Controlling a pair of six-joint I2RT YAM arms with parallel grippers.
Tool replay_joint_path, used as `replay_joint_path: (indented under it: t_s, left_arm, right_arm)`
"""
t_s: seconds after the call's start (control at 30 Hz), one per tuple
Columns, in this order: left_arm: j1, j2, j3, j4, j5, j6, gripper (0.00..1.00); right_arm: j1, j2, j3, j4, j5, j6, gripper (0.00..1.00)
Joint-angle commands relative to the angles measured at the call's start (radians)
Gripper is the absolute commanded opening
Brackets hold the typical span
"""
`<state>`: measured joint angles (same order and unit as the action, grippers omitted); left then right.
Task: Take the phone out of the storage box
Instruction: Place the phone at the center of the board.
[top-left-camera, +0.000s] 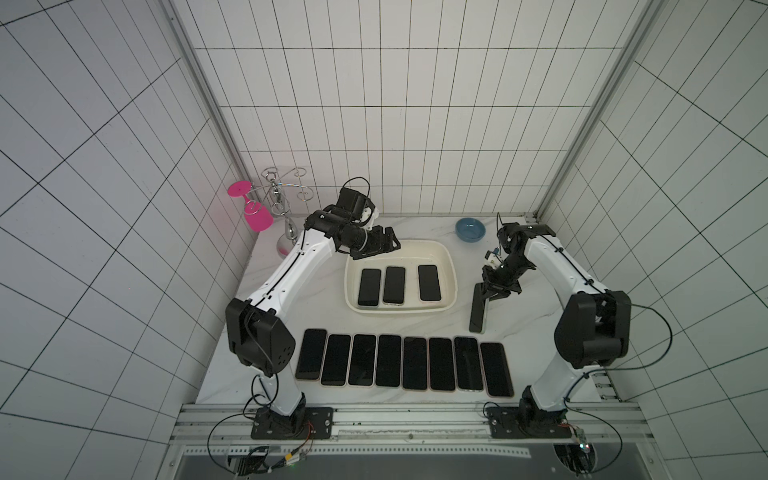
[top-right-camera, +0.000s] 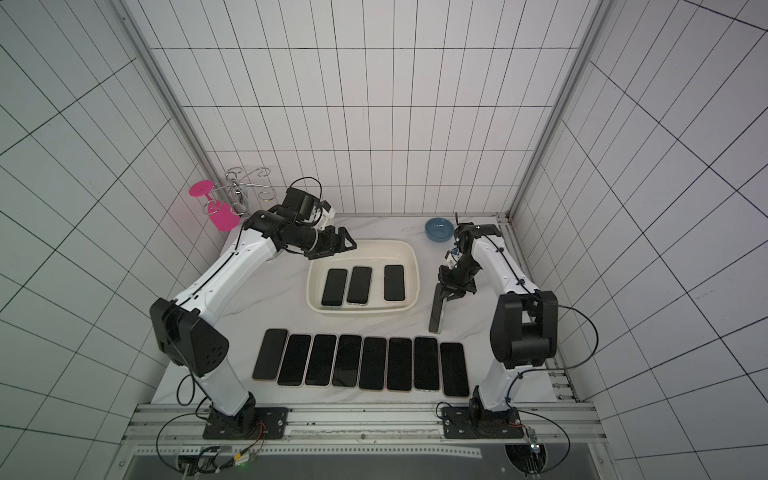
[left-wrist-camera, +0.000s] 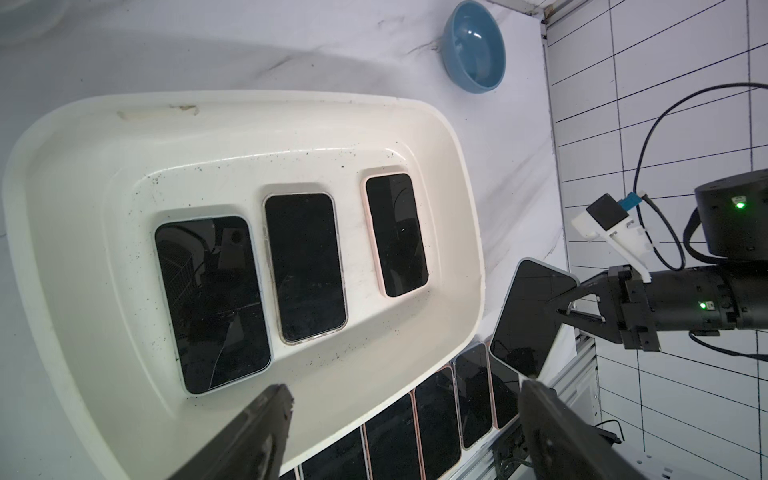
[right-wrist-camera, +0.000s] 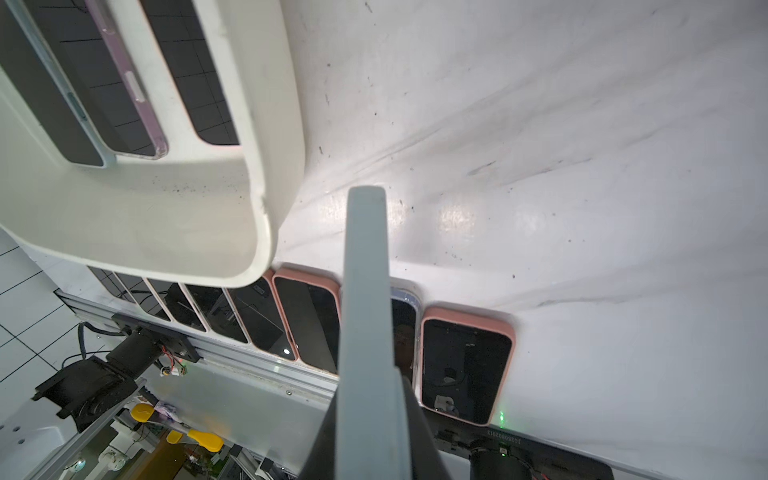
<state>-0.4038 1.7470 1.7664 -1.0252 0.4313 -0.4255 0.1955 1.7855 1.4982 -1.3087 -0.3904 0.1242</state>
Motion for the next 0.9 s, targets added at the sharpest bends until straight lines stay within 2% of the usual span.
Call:
replay_joint_path:
  t_s: [0.0,0.33,0.53,0.63,0.7,0.87]
  left_arm:
    - [0.008,-0.026,-0.035,0.039,0.02,0.015,0.9]
    - [0.02,-0.03,-0.06,0.05,0.021,0.013,0.89]
    - [0.02,-0.026,-0.079,0.057,0.019,0.014,0.88]
    - [0.02,-0.026,-0.085,0.057,0.014,0.016,0.88]
    - [0.02,-0.024,-0.09,0.059,0.013,0.018,0.88]
    - [0.022,-0.02,-0.104,0.059,0.012,0.021,0.88]
  right_arm:
    - [-0.01,0.068,0.069,0.005,-0.061,-0.027,0.0]
    - [-0.008,0.183,0.075,0.052,-0.199,-0.054,0.02]
    - [-0.01,0.238,0.057,0.059,-0.173,-0.069,0.07]
    - [-0.019,0.257,0.075,0.058,-0.158,-0.064,0.13]
    - [-0.026,0.269,0.089,0.058,-0.156,-0.066,0.26]
    - [-0.061,0.299,0.103,0.057,-0.14,-0.063,0.44]
